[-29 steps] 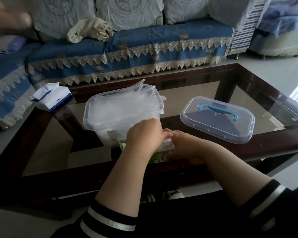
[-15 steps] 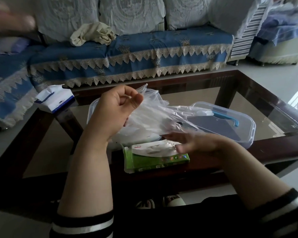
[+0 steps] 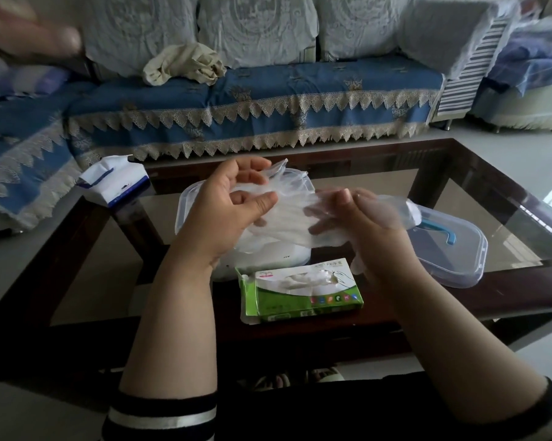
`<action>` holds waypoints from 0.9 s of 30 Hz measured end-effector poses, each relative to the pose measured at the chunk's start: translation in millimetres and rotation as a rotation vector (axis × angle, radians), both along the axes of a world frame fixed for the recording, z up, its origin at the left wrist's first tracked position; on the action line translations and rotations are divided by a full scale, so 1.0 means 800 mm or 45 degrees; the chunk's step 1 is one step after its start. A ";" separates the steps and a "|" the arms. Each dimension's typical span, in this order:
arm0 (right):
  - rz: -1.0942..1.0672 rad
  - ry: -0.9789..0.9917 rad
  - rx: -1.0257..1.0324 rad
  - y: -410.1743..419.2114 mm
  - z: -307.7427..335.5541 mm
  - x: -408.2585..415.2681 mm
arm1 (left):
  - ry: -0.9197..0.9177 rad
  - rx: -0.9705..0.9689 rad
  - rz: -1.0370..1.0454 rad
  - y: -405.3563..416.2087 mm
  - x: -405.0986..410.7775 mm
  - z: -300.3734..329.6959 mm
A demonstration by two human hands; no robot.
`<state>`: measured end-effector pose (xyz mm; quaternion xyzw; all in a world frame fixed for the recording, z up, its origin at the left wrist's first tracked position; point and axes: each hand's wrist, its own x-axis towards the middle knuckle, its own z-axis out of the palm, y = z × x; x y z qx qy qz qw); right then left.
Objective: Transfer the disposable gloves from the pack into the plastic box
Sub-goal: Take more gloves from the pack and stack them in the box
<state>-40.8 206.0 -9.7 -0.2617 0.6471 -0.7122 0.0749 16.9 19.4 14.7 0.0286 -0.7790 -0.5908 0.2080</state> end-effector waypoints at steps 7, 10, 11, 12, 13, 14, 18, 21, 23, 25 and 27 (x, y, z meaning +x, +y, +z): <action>-0.122 0.170 -0.138 -0.011 0.010 0.002 | -0.344 0.017 0.002 0.001 0.004 0.003; -0.128 0.217 -0.096 -0.017 0.013 -0.001 | -0.238 0.143 -0.035 0.008 0.000 0.006; -0.146 0.234 -0.061 -0.020 0.014 -0.003 | -0.154 0.172 0.001 0.010 -0.003 0.006; -0.171 0.230 -0.029 -0.024 0.014 -0.006 | -0.067 0.164 0.065 0.011 -0.007 0.006; -0.203 0.197 -0.008 -0.027 0.012 -0.011 | 0.010 0.095 0.168 0.010 -0.011 0.004; -0.242 0.142 0.012 -0.033 0.010 -0.018 | 0.070 -0.026 0.308 0.005 -0.017 0.001; -0.338 0.098 0.220 -0.055 0.007 -0.056 | 0.138 -0.446 0.653 -0.031 -0.042 -0.015; -0.326 0.198 0.552 -0.086 0.007 -0.082 | 0.029 -0.567 0.716 -0.064 -0.058 -0.029; -0.339 0.259 0.786 -0.111 0.003 -0.095 | -0.079 -0.602 0.782 -0.083 -0.066 -0.038; -0.375 0.380 1.027 -0.131 -0.001 -0.103 | -0.161 -0.696 0.869 -0.093 -0.067 -0.043; -0.385 0.486 1.195 -0.146 -0.003 -0.108 | -0.197 -0.885 0.958 -0.095 -0.067 -0.038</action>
